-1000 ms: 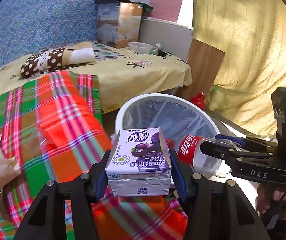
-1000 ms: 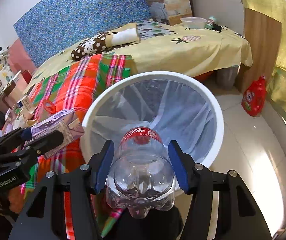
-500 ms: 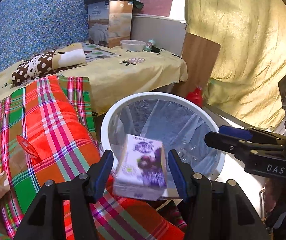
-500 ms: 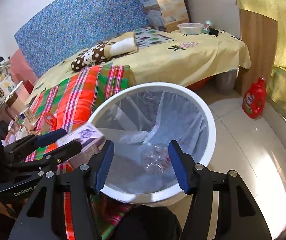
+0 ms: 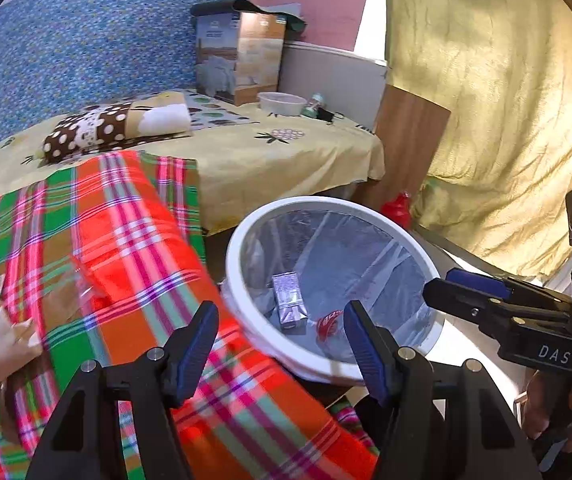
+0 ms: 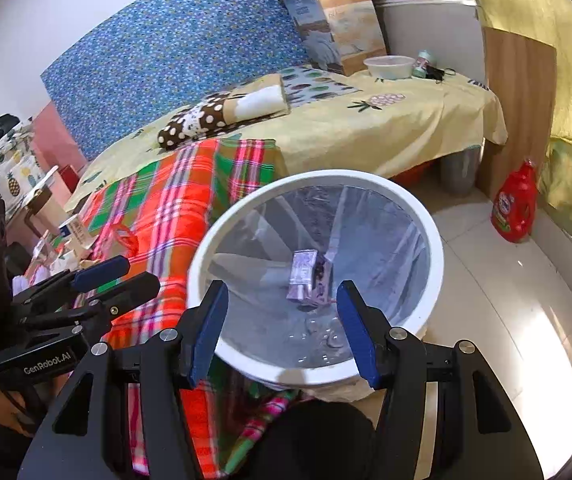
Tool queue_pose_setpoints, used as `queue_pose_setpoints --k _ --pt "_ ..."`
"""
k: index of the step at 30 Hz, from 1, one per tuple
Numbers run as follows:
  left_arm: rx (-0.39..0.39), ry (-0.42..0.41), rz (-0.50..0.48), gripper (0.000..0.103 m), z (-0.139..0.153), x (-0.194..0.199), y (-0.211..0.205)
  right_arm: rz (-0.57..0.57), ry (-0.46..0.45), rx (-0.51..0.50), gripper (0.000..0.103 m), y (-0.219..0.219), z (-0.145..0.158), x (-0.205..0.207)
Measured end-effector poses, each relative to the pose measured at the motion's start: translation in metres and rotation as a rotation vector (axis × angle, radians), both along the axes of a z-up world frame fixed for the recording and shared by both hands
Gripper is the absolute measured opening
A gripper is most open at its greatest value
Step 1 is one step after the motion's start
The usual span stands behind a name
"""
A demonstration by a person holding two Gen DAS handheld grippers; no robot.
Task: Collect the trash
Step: 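Move both open tools back from the bin to the remaining trash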
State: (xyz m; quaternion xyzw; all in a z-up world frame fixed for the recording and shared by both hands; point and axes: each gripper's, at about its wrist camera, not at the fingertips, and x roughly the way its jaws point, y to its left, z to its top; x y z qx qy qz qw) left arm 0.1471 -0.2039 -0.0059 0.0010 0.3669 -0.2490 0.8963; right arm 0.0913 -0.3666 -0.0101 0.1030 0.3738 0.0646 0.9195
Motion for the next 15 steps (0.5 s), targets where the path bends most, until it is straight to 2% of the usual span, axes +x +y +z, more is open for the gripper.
queue_pose_setpoints --k 15 --pt "-0.018 -0.013 0.108 0.064 0.013 -0.050 0.063 0.121 -0.054 -0.064 0.058 0.059 0.012 -0.023"
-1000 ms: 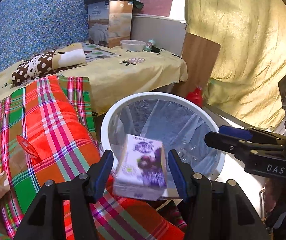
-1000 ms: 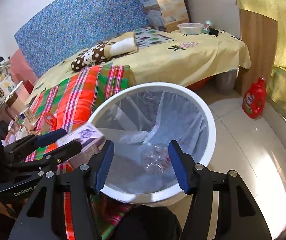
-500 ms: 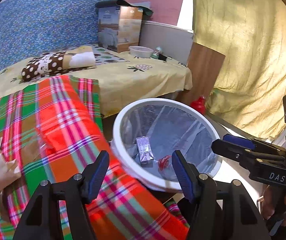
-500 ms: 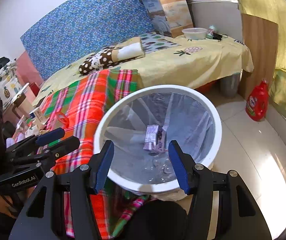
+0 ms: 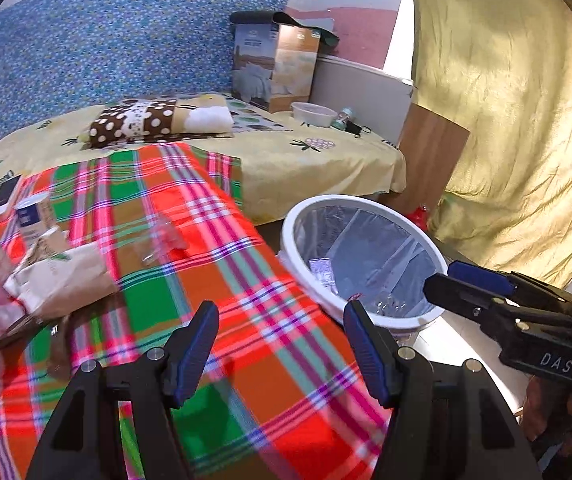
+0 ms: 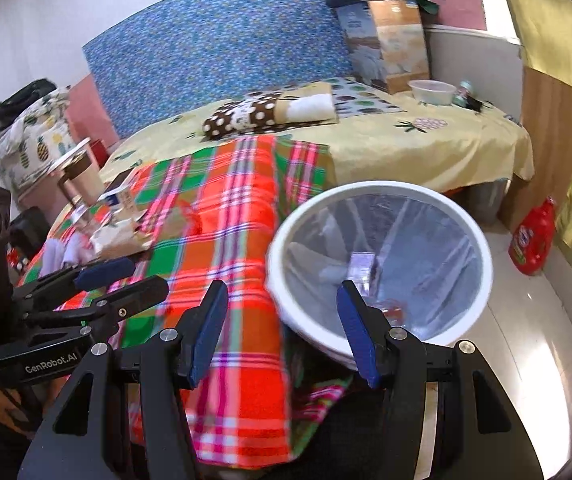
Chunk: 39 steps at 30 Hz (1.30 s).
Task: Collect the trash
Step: 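Move both open tools back from the bin to the remaining trash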
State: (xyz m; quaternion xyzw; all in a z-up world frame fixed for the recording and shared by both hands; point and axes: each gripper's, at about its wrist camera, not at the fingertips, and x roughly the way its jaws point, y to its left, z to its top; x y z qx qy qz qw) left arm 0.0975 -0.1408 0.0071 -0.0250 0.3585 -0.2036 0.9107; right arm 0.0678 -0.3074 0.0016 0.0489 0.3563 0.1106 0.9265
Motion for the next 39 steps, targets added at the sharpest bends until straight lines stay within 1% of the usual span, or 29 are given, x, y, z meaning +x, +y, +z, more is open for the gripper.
queue_pose_setpoints --k 5,14,21,24,31,39 --pt "0.001 -0.013 0.047 0.064 0.004 -0.017 0.022 0.050 -0.002 -0.012 0.058 0.020 0.001 -0.006" --pt "-0.003 -0.017 0.124 0.064 0.006 -0.036 0.059 0.126 -0.012 -0.023 0.058 0.049 0.002 -0.012" --pt "0.020 -0.004 0.166 0.064 -0.001 -0.046 0.077 0.173 0.006 -0.027 0.058 0.070 -0.006 -0.015" --pt "0.013 0.011 0.187 0.064 -0.005 -0.048 0.086 0.199 0.014 -0.034 0.058 0.077 -0.008 -0.016" --pt "0.023 0.001 0.270 0.064 -0.006 -0.048 0.115 0.261 0.005 -0.047 0.058 0.096 -0.007 -0.010" --pt "0.060 -0.037 0.413 0.064 0.001 -0.044 0.166 0.332 -0.007 -0.036 0.058 0.117 -0.005 0.011"
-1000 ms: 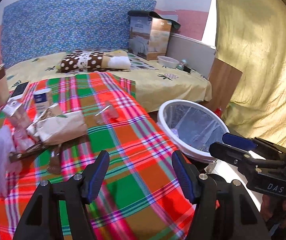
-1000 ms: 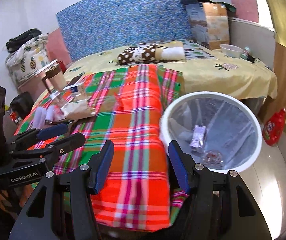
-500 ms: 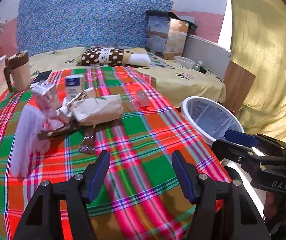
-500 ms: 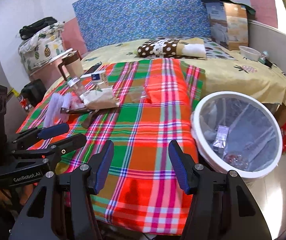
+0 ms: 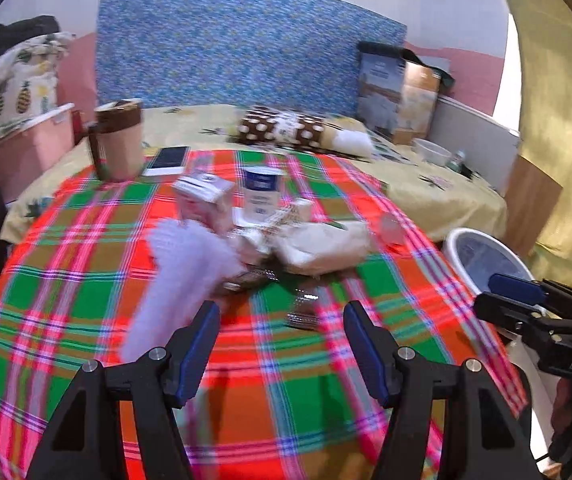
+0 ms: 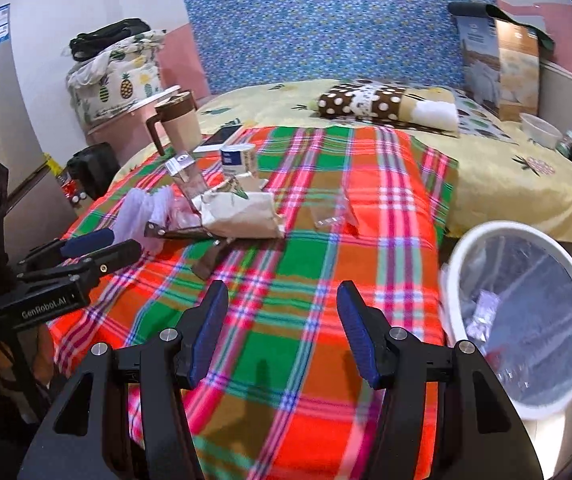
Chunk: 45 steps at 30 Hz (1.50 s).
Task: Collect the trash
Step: 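Move both open tools back from the bin to the remaining trash, then grasp the white foam net with the left tool while the right tool grasps the white paper packet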
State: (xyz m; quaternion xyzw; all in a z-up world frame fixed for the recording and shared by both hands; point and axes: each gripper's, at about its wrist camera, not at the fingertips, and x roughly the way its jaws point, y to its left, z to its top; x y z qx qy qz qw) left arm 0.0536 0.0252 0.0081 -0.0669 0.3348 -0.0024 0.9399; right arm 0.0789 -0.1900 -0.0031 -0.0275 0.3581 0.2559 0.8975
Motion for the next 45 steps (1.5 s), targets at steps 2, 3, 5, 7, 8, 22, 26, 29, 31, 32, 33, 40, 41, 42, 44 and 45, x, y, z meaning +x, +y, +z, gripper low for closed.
queue_pose_setpoints --k 2,3,5,7,8,22,26,29,31,32,33,40,41,42,44,45 --pt "0.003 0.000 0.033 0.064 0.000 0.002 0.012 0.019 -0.003 0.001 0.058 0.005 0.000 0.007" --pt "0.010 0.000 0.051 0.064 0.000 0.003 0.019 0.028 -0.002 0.004 0.058 0.007 0.001 0.011" --pt "0.026 0.002 0.081 0.064 -0.001 0.005 0.030 0.046 0.000 0.006 0.058 0.012 0.002 0.018" --pt "0.033 0.007 0.104 0.064 -0.002 0.006 0.040 0.064 -0.004 0.007 0.058 0.017 0.002 0.026" --pt "0.037 0.009 0.116 0.064 -0.003 0.008 0.045 0.072 -0.005 0.006 0.058 0.019 0.002 0.030" --pt "0.047 0.105 0.113 0.064 -0.034 0.037 0.066 0.186 0.003 -0.036 0.059 0.043 -0.003 0.069" --pt "0.031 0.124 0.099 0.064 -0.041 0.041 0.067 0.233 -0.003 -0.051 0.059 0.051 -0.005 0.076" --pt "0.027 0.132 0.085 0.059 -0.044 0.041 0.066 0.265 0.005 -0.070 0.059 0.056 -0.008 0.079" --pt "0.014 0.140 0.072 0.052 -0.046 0.042 0.065 0.292 0.017 -0.089 0.059 0.059 -0.010 0.079" --pt "0.013 0.139 0.068 0.047 -0.046 0.041 0.064 0.304 0.023 -0.100 0.059 0.060 -0.011 0.079" --pt "0.016 0.139 0.063 0.043 -0.046 0.041 0.062 0.318 0.030 -0.111 0.058 0.061 -0.012 0.077" --pt "0.002 0.124 0.067 0.033 -0.042 0.034 0.060 0.348 0.067 -0.130 0.041 0.059 -0.014 0.066" --pt "-0.001 0.122 0.069 0.031 -0.041 0.033 0.060 0.346 0.066 -0.134 0.037 0.059 -0.014 0.065" --pt "-0.004 0.121 0.071 0.030 -0.041 0.033 0.061 0.343 0.065 -0.132 0.029 0.059 -0.013 0.064" --pt "-0.012 0.119 0.074 0.029 -0.040 0.031 0.061 0.342 0.063 -0.124 0.023 0.059 -0.013 0.063" --pt "-0.013 0.118 0.076 0.028 -0.040 0.030 0.061 0.337 0.063 -0.117 0.020 0.058 -0.012 0.062"
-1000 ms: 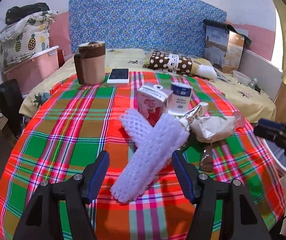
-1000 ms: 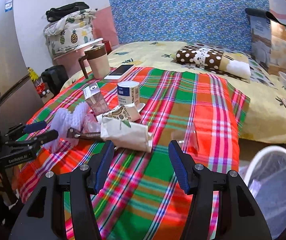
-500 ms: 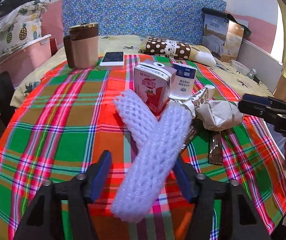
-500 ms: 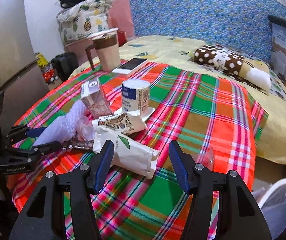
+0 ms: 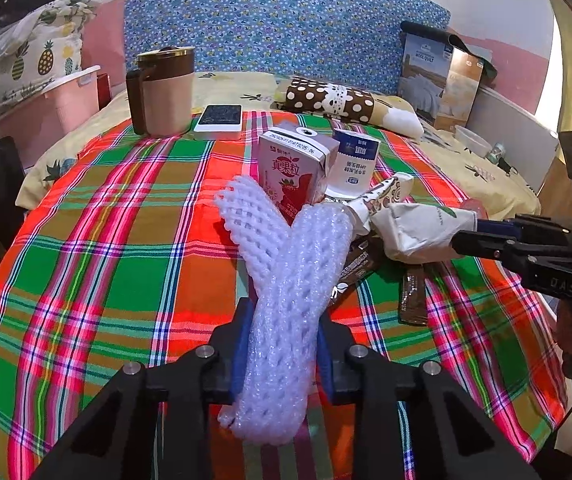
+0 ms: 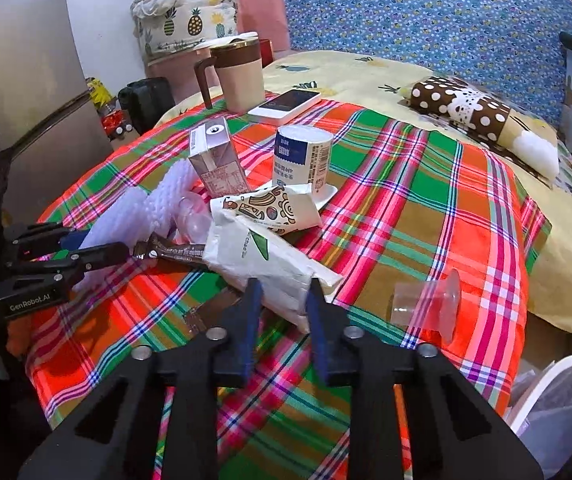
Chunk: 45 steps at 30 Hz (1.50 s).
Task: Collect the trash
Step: 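Grasp the white foam net with the left tool while the right tool grasps the white paper packet, then carry the foam net and paper packet over the bin and open both tools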
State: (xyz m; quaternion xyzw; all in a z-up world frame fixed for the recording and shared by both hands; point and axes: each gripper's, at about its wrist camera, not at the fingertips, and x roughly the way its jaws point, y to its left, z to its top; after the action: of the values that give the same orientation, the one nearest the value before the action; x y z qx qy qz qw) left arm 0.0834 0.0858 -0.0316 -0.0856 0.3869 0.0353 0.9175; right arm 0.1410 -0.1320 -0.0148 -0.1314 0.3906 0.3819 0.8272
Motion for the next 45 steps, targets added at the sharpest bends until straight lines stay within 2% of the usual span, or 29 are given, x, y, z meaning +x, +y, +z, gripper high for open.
queue_pose_setpoints --k 7,23,45 --pt "-0.001 -0.014 0.010 0.027 0.008 -0.007 0.000 -0.032 -0.022 0.031 0.010 -0.004 0.004 -0.013" --pt "-0.015 -0.053 -0.038 0.026 0.028 -0.027 -0.030 -0.160 -0.034 0.143 0.009 -0.041 0.010 -0.052" --pt "-0.036 -0.060 -0.205 0.026 0.036 -0.017 -0.102 -0.300 -0.074 0.187 0.009 -0.090 0.013 -0.062"
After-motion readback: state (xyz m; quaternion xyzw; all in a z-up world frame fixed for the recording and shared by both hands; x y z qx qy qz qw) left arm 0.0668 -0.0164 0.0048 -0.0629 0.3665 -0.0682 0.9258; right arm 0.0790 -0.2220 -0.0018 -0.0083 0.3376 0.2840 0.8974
